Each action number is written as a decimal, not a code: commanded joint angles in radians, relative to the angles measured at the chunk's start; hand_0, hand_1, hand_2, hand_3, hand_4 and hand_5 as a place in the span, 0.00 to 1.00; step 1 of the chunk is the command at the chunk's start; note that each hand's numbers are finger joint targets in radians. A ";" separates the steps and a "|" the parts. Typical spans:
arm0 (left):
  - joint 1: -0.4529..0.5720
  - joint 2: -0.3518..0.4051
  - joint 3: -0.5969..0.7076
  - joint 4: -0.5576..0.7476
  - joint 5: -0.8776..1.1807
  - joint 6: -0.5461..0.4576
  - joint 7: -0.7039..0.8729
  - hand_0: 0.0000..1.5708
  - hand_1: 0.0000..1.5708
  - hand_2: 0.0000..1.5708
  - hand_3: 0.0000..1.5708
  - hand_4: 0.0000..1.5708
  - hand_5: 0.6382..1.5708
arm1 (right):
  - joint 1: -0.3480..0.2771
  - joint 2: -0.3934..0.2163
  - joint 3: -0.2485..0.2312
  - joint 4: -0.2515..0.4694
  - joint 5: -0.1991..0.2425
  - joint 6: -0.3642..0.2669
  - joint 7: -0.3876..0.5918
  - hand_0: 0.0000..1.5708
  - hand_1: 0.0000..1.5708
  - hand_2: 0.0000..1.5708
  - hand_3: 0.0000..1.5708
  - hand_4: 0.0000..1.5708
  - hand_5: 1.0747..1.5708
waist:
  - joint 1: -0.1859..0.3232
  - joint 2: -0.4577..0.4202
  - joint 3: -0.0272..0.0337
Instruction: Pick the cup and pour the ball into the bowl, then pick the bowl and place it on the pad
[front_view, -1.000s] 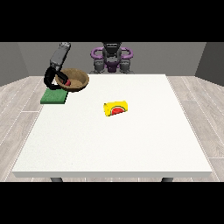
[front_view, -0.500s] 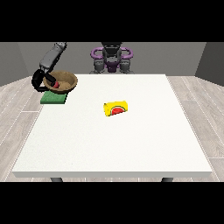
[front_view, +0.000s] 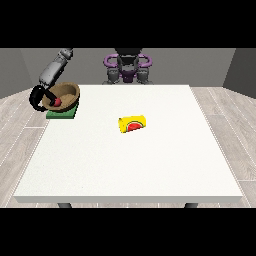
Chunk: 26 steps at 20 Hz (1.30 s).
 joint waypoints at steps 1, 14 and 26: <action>-0.001 0.007 0.012 -0.048 0.028 0.015 0.025 0.00 0.00 0.00 0.00 0.00 0.96 | -0.032 -0.042 -0.024 0.086 -0.001 0.019 -0.056 1.00 1.00 1.00 0.20 0.82 0.97 | 0.010 0.025 -0.0001; 0.066 -0.041 -0.022 0.012 0.008 0.015 -0.004 0.00 0.00 0.00 0.00 0.00 0.96 | -0.079 -0.046 0.063 0.069 0.064 0.026 0.048 1.00 1.00 1.00 0.82 0.78 1.00 | 0.001 -0.096 -0.0019; 0.078 0.024 0.028 -0.027 0.047 0.010 0.005 0.00 0.00 0.00 0.00 0.00 0.94 | -0.059 -0.123 -0.087 0.213 -0.037 -0.026 0.032 0.98 0.98 0.97 0.81 0.00 0.99 | -0.009 -0.030 -0.0002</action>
